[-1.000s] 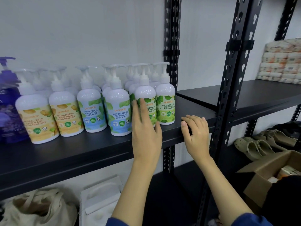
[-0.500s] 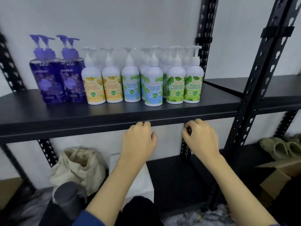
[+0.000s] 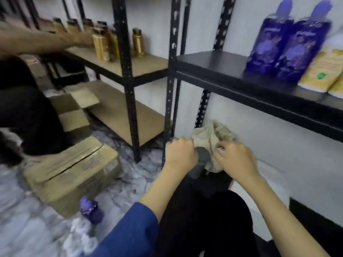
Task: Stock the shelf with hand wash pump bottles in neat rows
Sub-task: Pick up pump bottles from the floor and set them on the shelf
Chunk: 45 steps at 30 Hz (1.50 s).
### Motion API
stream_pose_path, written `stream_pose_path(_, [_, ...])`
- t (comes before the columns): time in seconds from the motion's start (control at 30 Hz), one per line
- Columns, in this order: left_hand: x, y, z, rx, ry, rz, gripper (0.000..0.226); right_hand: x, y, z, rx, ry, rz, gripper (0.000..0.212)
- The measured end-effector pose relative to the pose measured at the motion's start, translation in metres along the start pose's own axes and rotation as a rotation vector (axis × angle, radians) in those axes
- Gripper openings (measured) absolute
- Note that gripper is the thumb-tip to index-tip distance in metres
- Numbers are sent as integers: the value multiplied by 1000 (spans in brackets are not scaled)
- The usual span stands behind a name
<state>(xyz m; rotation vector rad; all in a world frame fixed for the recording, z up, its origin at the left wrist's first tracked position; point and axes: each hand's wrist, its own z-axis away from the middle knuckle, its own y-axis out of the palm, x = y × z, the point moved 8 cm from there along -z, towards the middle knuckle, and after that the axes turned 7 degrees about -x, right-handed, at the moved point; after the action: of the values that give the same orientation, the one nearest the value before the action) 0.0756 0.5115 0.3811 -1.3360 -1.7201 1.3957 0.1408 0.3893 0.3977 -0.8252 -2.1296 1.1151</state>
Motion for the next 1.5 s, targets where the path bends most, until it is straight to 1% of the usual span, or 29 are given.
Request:
stream_pose_path(0.1, [90, 17, 27, 25, -261, 15, 35, 82, 53, -9, 99, -218, -138, 24])
stream_pose_path(0.17, [141, 34, 54, 38, -431, 31, 36, 135, 87, -3, 174, -369, -157, 23])
stream_pose_path(0.27, [208, 56, 108, 57, -715, 54, 36, 208, 130, 15, 261, -602, -219, 26])
stream_pose_path(0.3, [226, 65, 128, 66, -803, 59, 37, 228, 143, 22, 274, -673, -236, 26])
stream_pose_path(0.33, [242, 75, 149, 77, -889, 71, 38, 246, 161, 32, 323, -736, -252, 24])
stream_pose_path(0.37, [256, 85, 171, 79, -978, 92, 38, 264, 179, 43, 387, -797, -245, 23])
stream_pose_path(0.43, [276, 109, 215, 77, -1162, 154, 39, 293, 217, 68, 504, -931, -211, 28])
stream_pose_path(0.5, [288, 137, 255, 58, -1335, 233, 42, 313, 255, 91, 614, -1044, -132, 30])
stream_pose_path(0.57, [293, 164, 289, -14, -1494, 316, 45, 323, 295, 113, 728, -1107, -51, 29])
stream_pose_path(0.63, [298, 187, 314, -84, -1601, 347, 52, 323, 335, 130, 828, -1131, 22, 28])
stream_pose_path(0.7, [306, 210, 329, -107, -1663, 353, 64, 320, 371, 143, 921, -1120, 54, 29])
stream_pose_path(0.73, [310, 220, 333, -121, -1673, 359, 66, 318, 389, 149, 973, -1100, 47, 33])
stream_pose_path(0.8, [315, 237, 337, -175, -1695, 390, 62, 314, 423, 162, 1075, -1038, 11, 43])
stream_pose_path(0.87, [317, 247, 340, -318, -1761, 432, 53, 312, 458, 175, 1175, -915, -50, 51])
stream_pose_path(0.93, [315, 254, 345, -528, -1860, 455, 50, 312, 490, 186, 1262, -765, -131, 63])
stream_pose_path(1.0, [311, 262, 349, -733, -1943, 460, 50, 318, 516, 198, 1318, -670, -235, 77])
stream_pose_path(1.07, [309, 272, 349, -866, -1955, 426, 52, 328, 535, 210, 1344, -605, -376, 90])
stream_pose_path(1.13, [308, 282, 349, -946, -1921, 375, 55, 338, 552, 217, 1340, -492, -519, 97])
stream_pose_path(1.2, [311, 287, 349, -986, -1906, 333, 52, 347, 566, 219, 1322, -397, -652, 101])
stream_pose_path(1.3, [319, 297, 345, -983, -1874, 334, 44, 357, 580, 222, 1312, -360, -792, 102])
stream_pose_path(1.33, [321, 300, 343, -978, -1855, 336, 45, 359, 582, 222, 1316, -357, -814, 103])
stream_pose_path(1.4, [323, 307, 342, -964, -1843, 348, 45, 361, 585, 222, 1320, -344, -858, 97])
stream_pose_path(1.5, [323, 326, 350, -936, -1930, 409, 57, 357, 587, 223, 1331, -305, -893, 92])
